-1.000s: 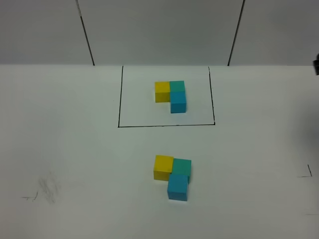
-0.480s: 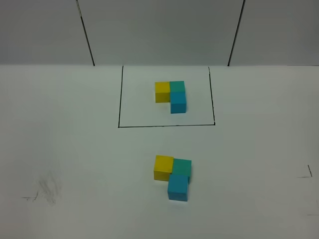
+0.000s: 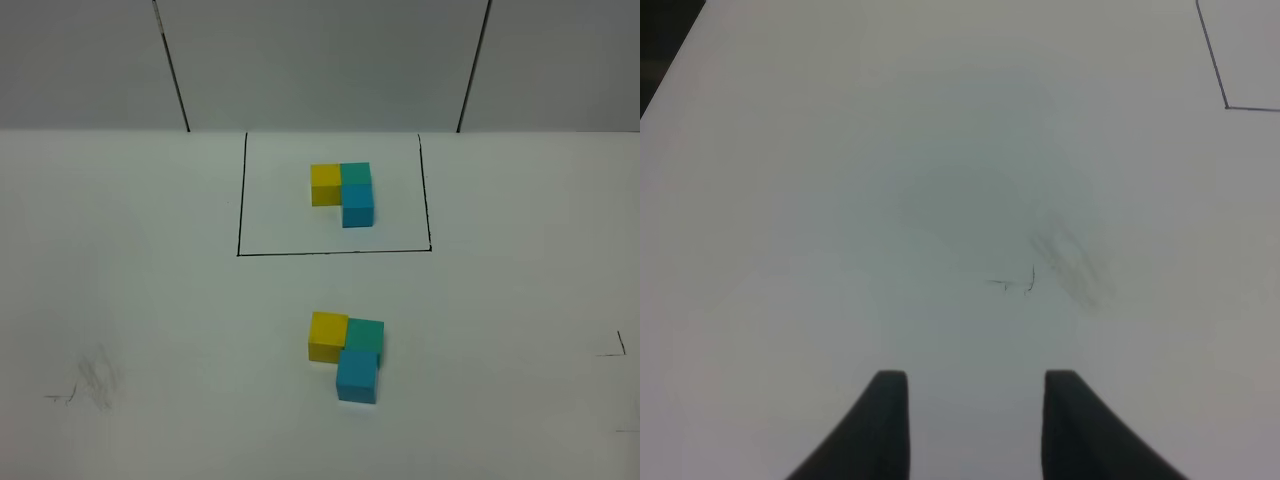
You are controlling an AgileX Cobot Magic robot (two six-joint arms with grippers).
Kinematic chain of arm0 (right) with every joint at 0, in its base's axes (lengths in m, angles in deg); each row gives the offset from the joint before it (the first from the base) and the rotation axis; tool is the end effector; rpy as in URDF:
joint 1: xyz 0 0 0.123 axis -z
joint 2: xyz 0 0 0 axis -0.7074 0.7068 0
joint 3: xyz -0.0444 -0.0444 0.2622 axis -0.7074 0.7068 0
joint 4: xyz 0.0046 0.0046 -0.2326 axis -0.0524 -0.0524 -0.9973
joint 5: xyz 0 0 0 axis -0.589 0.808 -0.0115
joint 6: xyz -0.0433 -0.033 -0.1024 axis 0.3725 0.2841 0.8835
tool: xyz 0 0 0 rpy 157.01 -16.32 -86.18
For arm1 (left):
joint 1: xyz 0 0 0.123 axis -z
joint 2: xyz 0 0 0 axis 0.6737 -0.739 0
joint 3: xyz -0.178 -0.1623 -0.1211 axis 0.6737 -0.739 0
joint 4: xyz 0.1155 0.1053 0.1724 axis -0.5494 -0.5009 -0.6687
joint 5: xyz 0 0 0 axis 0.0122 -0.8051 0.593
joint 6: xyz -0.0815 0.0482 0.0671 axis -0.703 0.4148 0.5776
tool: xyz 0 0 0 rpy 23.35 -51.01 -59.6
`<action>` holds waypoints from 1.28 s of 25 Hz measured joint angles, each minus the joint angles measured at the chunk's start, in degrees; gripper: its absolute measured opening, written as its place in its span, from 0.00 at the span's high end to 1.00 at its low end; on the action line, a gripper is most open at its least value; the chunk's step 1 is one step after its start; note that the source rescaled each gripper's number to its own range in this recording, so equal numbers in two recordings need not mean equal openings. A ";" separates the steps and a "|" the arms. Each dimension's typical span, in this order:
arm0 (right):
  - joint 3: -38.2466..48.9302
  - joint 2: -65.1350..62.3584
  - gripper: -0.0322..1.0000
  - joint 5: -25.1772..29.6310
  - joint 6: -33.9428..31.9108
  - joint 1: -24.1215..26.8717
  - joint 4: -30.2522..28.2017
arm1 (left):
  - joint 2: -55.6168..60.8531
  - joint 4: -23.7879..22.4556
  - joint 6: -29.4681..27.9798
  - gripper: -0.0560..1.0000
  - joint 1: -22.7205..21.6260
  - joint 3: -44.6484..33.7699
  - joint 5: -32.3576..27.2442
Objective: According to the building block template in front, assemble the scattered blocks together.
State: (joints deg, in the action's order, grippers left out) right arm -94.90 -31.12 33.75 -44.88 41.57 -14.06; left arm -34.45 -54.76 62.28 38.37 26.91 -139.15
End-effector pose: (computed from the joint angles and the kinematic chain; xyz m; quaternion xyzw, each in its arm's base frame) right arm 0.0996 -0.0027 0.4070 -0.0970 0.8403 -0.0733 0.5283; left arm 0.0137 0.0043 0.2576 -0.0460 0.8500 0.0249 0.5242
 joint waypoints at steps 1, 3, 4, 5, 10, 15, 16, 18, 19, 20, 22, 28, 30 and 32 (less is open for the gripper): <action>2.08 -2.78 0.14 -1.08 -0.13 -0.94 -0.01 | 0.00 0.00 0.00 0.95 0.00 0.00 0.00; 6.94 -8.20 0.14 -3.01 -0.56 -2.91 0.01 | 0.00 0.00 0.00 0.95 0.00 0.00 0.00; 8.84 -10.28 0.14 -3.54 -1.34 -3.91 0.01 | 0.00 0.00 0.00 0.95 0.00 0.00 0.00; 10.96 -12.58 0.14 -3.71 -2.12 -4.79 0.09 | 0.00 0.00 0.00 0.95 0.00 0.00 0.00; 20.07 -21.40 0.14 -3.44 -7.09 -6.26 1.67 | 0.00 0.00 0.00 0.95 0.00 0.00 0.00; 27.65 -29.16 0.14 -3.49 -7.23 -6.93 6.23 | 0.00 0.00 0.05 0.95 0.00 0.00 0.00; 28.92 -30.70 0.14 -3.49 -7.09 -7.07 6.89 | 0.00 0.00 0.05 0.95 0.00 0.00 0.00; 31.19 -33.21 0.14 -3.56 -6.11 -7.07 7.70 | 0.00 0.00 0.05 0.95 0.00 0.00 0.00; 32.05 -34.48 0.14 -3.56 -5.58 -7.07 7.98 | 0.00 0.00 0.05 0.95 0.00 0.00 0.00; 33.08 -35.75 0.14 -3.56 -5.21 -7.07 8.28 | 0.00 0.00 0.05 0.95 0.00 0.00 0.00; 34.39 -37.22 0.14 -3.40 -4.56 -7.07 8.91 | 0.00 0.00 0.05 0.95 0.00 0.00 0.00; 34.54 -37.34 0.14 -3.54 -2.85 -7.07 10.26 | 0.00 0.00 0.05 0.95 0.00 0.00 0.00; 34.54 -37.34 0.14 -3.44 -2.46 -7.07 11.10 | 0.00 0.00 0.05 0.95 0.00 0.00 0.00; 34.54 -37.34 0.17 -3.44 -2.25 -7.07 11.69 | 0.00 0.00 0.05 0.95 0.00 0.00 0.00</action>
State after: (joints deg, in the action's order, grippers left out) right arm -60.36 -68.46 30.31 -47.13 34.49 -2.37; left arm -34.45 -54.76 62.33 38.37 26.91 -139.15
